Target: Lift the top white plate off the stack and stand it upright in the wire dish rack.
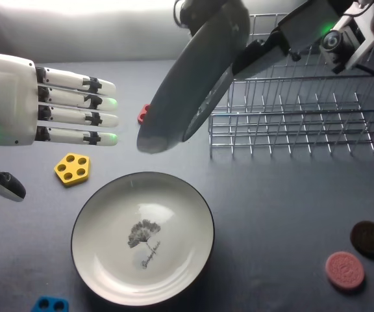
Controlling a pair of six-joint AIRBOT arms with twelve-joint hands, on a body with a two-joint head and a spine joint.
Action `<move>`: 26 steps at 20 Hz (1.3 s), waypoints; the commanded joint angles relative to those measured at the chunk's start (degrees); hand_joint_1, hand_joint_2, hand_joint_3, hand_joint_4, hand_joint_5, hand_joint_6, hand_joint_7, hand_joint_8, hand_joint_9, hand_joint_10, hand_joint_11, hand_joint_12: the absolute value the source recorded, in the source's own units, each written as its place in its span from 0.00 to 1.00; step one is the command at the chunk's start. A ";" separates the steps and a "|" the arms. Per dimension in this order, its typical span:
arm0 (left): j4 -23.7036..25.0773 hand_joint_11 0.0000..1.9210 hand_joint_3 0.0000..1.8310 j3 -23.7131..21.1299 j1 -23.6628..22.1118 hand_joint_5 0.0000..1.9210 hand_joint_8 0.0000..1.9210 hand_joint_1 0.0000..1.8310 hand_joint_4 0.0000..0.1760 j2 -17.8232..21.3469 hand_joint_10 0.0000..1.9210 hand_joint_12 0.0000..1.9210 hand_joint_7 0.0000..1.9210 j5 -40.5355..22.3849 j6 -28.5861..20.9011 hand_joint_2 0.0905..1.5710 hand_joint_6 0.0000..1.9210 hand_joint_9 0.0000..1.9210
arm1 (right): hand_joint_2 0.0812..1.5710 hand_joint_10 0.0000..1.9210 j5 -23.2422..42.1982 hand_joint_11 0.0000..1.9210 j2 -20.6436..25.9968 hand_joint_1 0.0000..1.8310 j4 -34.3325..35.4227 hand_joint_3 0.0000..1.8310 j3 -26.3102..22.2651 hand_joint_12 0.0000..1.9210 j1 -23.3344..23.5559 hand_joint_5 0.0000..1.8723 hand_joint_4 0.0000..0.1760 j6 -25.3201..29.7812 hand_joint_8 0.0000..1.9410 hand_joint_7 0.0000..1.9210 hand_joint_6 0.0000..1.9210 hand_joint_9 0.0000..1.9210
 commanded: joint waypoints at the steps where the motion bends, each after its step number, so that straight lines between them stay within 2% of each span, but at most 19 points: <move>1: -4.13 0.04 0.00 -0.36 -1.68 0.05 0.01 0.11 0.00 0.78 0.01 0.13 0.07 -2.84 0.41 0.59 0.01 0.07 | 0.66 0.38 1.63 0.53 0.80 0.82 7.89 0.00 0.50 0.67 1.00 0.48 0.00 2.03 0.32 0.55 0.56 0.57; 8: -4.06 0.02 0.00 -0.03 -1.69 0.03 0.00 0.10 0.00 0.85 0.00 0.13 0.05 -3.11 0.37 0.60 0.00 0.05 | 0.66 0.40 -1.84 0.53 0.77 0.82 11.03 0.00 3.43 0.67 1.35 0.48 0.00 12.12 0.35 0.54 0.57 0.56; 10: -4.07 0.03 0.00 0.12 -1.70 0.04 0.00 0.09 0.00 0.89 0.00 0.13 0.05 -3.56 0.19 0.60 0.00 0.06 | 0.66 0.41 -3.02 0.52 0.77 0.81 11.27 0.00 3.74 0.68 1.35 0.48 0.00 15.41 0.35 0.53 0.57 0.55; 13: -4.08 0.01 0.00 0.15 -1.73 0.02 0.00 0.09 0.00 0.96 0.00 0.13 0.04 -3.78 -0.23 0.61 0.00 0.04 | 0.66 0.38 -4.57 0.53 0.77 0.82 12.17 0.00 4.33 0.67 1.35 0.48 0.00 19.04 0.35 0.53 0.57 0.57; 17: -4.09 0.01 0.00 0.30 -1.83 0.03 0.00 0.07 0.00 1.01 0.00 0.13 0.04 -4.12 -0.21 0.61 0.00 0.04 | 0.67 0.41 -6.32 0.51 1.59 0.81 12.36 0.00 4.87 0.69 1.38 0.48 0.00 24.04 0.37 0.52 0.58 0.54; 22: -3.85 0.01 0.00 0.37 -1.83 0.02 0.00 0.09 0.00 1.18 0.00 0.14 0.04 -4.37 -0.23 0.61 0.00 0.04 | 0.68 0.45 -7.54 0.50 2.94 0.81 13.33 0.00 4.71 0.71 0.71 0.47 0.00 29.30 0.41 0.50 0.60 0.52; 26: -3.66 0.01 0.00 0.35 -1.83 0.03 0.00 0.07 0.00 1.35 0.00 0.13 0.04 -4.58 -0.19 0.60 0.00 0.03 | 0.67 0.43 -10.05 0.51 5.05 0.81 15.02 0.00 2.11 0.70 0.58 0.48 0.00 31.59 0.40 0.51 0.58 0.54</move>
